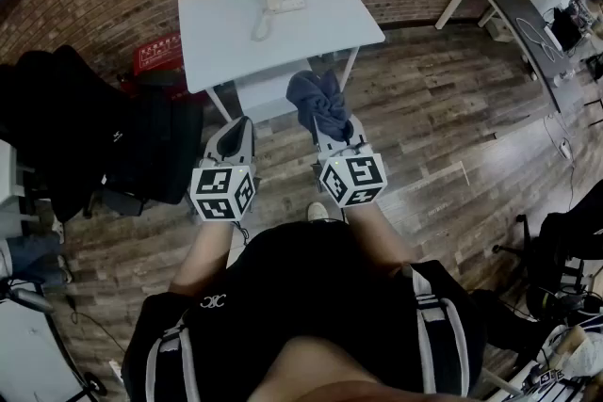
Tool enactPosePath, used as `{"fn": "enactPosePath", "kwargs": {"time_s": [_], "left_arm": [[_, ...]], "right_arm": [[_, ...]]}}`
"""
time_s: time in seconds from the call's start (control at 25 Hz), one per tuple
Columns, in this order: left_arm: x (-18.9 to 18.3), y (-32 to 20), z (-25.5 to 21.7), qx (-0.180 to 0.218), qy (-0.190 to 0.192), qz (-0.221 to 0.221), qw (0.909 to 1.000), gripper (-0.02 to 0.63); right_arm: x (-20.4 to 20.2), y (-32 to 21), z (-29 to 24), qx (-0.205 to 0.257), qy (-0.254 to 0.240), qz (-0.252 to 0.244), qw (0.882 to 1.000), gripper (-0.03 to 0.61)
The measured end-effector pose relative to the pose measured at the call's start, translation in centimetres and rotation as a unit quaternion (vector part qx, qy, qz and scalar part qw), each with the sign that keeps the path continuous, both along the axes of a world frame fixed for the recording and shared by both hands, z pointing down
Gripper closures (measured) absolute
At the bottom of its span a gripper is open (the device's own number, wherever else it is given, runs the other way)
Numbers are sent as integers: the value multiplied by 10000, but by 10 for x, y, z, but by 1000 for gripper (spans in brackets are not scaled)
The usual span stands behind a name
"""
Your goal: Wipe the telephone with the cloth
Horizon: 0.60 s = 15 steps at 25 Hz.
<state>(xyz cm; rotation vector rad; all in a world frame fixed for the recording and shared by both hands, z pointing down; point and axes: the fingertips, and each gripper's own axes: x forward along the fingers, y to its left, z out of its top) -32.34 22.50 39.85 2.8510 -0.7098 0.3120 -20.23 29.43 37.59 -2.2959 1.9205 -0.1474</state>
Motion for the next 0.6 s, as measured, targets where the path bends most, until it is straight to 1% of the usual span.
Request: {"fn": "enactPosePath", "kwargs": {"time_s": [0.12,0.44,0.6], "left_arm": [[17,2,3,-91,-26,-7,10000,621],[50,0,4,-64,-126,-23,9999,621],[66,1,6,-51,-180,-48,9998,621]], "right_arm": [[13,0,3,-31,22,-59,10000,538],[43,-6,5,14,-41,-156,9999,538],[57,-10,11,-23,-241,-242,9994,537]]}}
